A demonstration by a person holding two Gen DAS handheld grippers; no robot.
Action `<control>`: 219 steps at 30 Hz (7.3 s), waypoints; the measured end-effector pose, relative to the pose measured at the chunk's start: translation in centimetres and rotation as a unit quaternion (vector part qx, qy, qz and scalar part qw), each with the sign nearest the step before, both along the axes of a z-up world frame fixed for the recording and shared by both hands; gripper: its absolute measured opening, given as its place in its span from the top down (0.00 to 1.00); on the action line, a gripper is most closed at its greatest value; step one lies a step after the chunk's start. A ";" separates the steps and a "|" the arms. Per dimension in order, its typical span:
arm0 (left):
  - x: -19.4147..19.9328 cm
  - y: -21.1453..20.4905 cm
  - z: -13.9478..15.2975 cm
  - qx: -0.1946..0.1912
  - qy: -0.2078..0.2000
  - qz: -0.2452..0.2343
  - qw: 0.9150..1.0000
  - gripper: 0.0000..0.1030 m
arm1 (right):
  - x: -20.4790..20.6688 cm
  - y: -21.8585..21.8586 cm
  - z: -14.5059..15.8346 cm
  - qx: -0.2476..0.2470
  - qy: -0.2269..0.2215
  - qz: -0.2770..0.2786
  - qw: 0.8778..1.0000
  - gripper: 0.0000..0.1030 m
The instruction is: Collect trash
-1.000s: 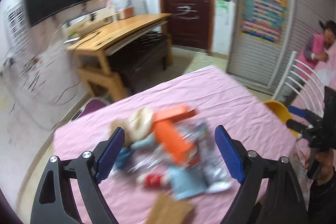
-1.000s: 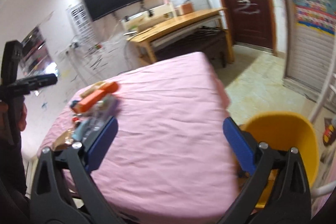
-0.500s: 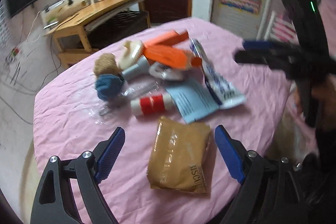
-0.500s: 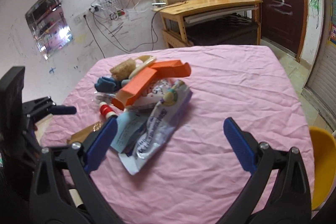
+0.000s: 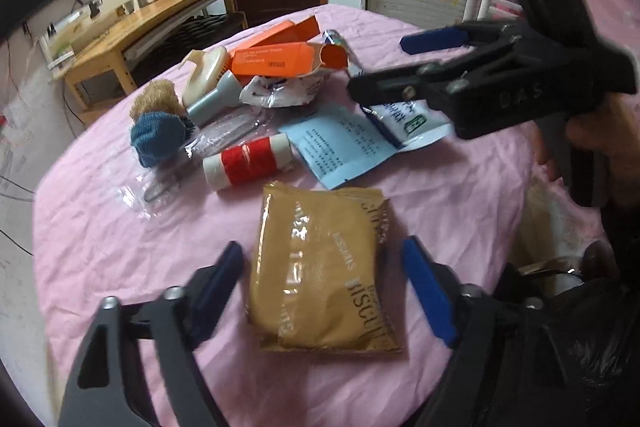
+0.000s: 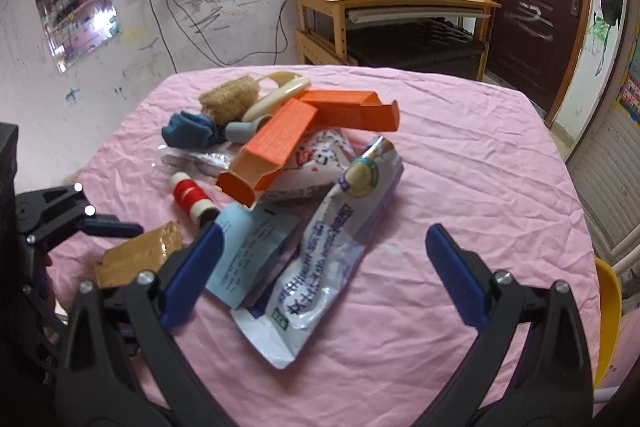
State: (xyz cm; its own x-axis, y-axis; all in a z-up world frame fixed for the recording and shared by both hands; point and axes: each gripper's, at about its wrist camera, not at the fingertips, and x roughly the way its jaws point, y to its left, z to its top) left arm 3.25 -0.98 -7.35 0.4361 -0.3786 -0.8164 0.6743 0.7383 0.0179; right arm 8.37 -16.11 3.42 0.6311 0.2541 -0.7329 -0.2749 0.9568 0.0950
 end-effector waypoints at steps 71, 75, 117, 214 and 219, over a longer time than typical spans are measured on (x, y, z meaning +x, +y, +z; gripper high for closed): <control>4.6 -10.5 10.9 -0.085 -0.077 0.020 0.993 0.73 | 5.7 -12.9 -2.2 -0.001 0.039 -0.095 0.995 0.12; 5.3 -9.4 10.8 -0.094 -0.073 0.027 0.993 0.73 | 6.3 -12.0 -3.1 -0.028 0.040 -0.083 0.995 0.29; 8.6 -41.7 -0.9 -0.041 0.102 -0.089 0.990 0.52 | -5.9 -39.7 -11.2 0.100 0.026 -0.289 0.952 0.35; 12.2 10.5 9.1 -0.181 -0.019 0.240 0.954 0.70 | 5.4 4.8 3.6 -0.010 -0.030 0.055 0.998 0.79; 11.5 7.9 9.9 -0.173 -0.024 0.216 0.961 0.70 | 4.6 2.2 5.3 0.007 -0.053 0.034 0.998 0.79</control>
